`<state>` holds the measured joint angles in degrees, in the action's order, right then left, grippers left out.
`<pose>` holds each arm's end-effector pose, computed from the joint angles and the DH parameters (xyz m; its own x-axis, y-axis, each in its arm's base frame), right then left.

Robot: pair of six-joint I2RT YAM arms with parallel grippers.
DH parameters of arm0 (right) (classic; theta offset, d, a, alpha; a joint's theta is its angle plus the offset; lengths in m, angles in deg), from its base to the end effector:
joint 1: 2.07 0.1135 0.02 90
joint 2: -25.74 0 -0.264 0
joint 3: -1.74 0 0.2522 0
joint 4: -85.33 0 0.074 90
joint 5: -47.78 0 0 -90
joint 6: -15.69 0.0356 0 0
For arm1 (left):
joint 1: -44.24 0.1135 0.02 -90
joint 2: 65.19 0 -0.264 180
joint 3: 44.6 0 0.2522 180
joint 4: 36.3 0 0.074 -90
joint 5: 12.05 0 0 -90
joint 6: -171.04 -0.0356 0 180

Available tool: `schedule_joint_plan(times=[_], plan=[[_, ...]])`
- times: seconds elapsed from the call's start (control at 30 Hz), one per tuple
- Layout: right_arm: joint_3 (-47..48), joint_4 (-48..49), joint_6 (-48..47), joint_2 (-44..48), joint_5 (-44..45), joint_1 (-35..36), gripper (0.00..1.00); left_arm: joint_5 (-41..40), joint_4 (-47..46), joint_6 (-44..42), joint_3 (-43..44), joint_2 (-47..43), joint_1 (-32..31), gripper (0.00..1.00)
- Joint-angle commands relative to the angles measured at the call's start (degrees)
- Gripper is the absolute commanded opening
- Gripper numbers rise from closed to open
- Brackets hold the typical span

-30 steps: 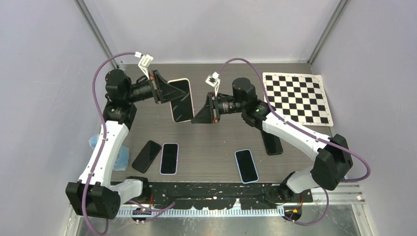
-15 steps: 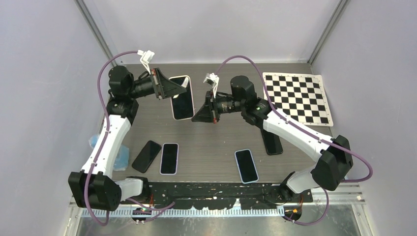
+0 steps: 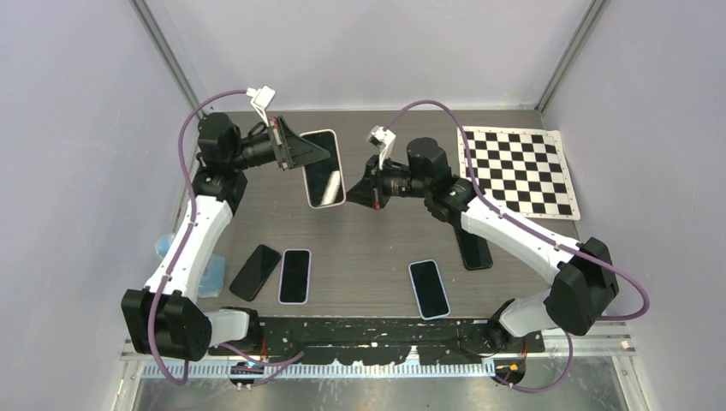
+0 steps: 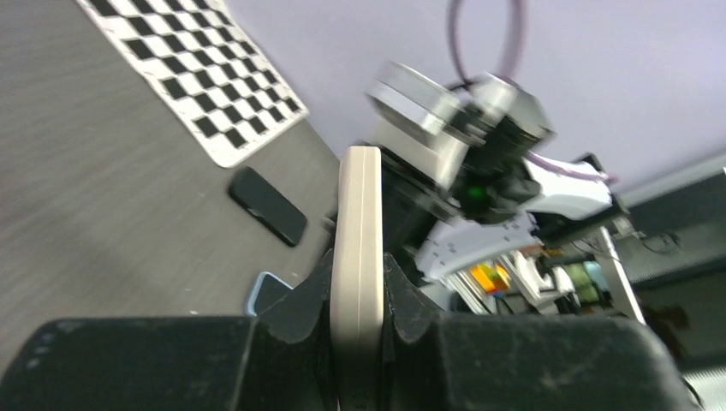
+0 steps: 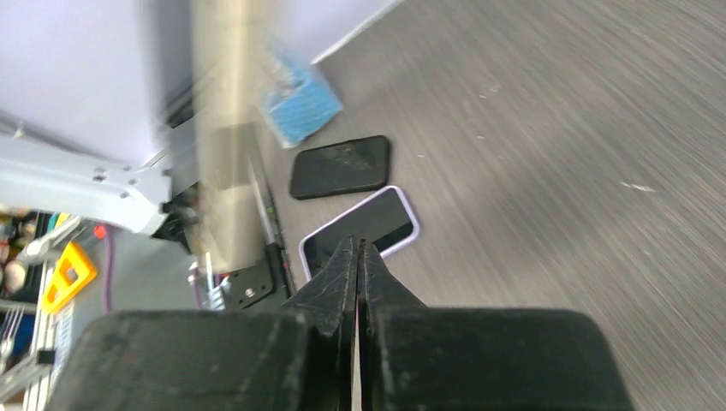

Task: Take the phone out of the phone case
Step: Remove the phone case from the phone.

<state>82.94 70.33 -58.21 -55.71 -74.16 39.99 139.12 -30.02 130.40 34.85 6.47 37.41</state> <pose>0.2350 0.2374 0.3461 -0.4504 -0.0894 -0.8884 -0.8561 0.3257 0.4012 0.2723 -0.0640 0.4007 -0.6863 -0.2863 -0.6686 0.6235 0.2416 -0.7435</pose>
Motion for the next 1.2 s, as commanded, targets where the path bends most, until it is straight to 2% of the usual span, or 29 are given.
schedule_joint_plan(times=[0.0, 0.07, 0.1, 0.13, 0.17, 0.23, 0.3, 0.43, 0.63, 0.7, 0.73, 0.87, 1.07, 1.17], plan=[[-3.6, 6.4, 3.3, 2.6, -2.5, -4.7, 0.07, 6.3, -4.4, 7.5, 2.5, -2.4, -2.3, 0.0], [-3.1, 3.4, 2.9, 4.4, -6.1, -5.6, 0.19, 6.2, -5.1, 7.9, 2.3, -2.0, -2.3, 0.0], [-3.0, 1.0, 2.4, 5.9, -7.1, -5.8, 0.29, 6.1, -5.3, 8.0, 2.1, -1.9, -2.3, 0.0], [-3.1, 0.2, 2.1, 6.6, -8.8, -5.8, 0.35, 6.2, -5.5, 8.0, 1.8, -1.9, -2.3, 0.0], [-3.3, -0.7, 2.2, 7.9, -9.8, -5.8, 0.46, 6.3, -5.7, 7.9, 1.5, -1.8, -2.3, 0.0], [-3.6, -0.7, 2.9, 9.3, -13.1, -5.8, 0.6, 6.3, -6.6, 7.9, 0.8, -1.7, -2.3, 0.0], [-3.6, 0.5, 4.4, 10.0, -16.6, -5.7, 0.69, 6.4, -7.9, 8.4, 0.0, -1.4, -2.4, 0.0], [-4.0, 7.2, 8.6, 9.7, -16.7, -4.6, 0.76, 7.3, -11.6, 10.1, -1.1, -1.3, -2.5, 0.0], [-1.2, 8.4, 13.4, 5.1, -15.6, -3.5, 0.72, 8.4, -14.2, 10.4, -2.5, -2.6, -2.5, 0.0], [-1.2, 8.6, 14.1, 4.5, -15.6, -3.5, 0.64, 8.6, -14.0, 10.3, -2.3, -2.6, -2.5, 0.0], [-1.3, 9.1, 14.5, 4.3, -15.8, -3.5, 0.56, 8.6, -13.6, 10.4, -2.1, -2.7, -2.5, 0.0], [-2.0, 12.2, 16.3, 3.9, -17.6, -3.3, 0.41, 8.7, -13.1, 10.1, -2.5, -3.2, -2.6, 0.0], [-1.3, 12.1, 13.5, 1.4, -21.7, -3.0, 0.29, 7.8, -9.8, 10.2, -2.7, -2.9, -2.9, 0.0], [0.4, 9.0, 8.9, 0.1, -23.3, -2.7, 0.24, 7.5, -6.6, 10.9, -1.8, -2.3, -3.2, 0.0]])
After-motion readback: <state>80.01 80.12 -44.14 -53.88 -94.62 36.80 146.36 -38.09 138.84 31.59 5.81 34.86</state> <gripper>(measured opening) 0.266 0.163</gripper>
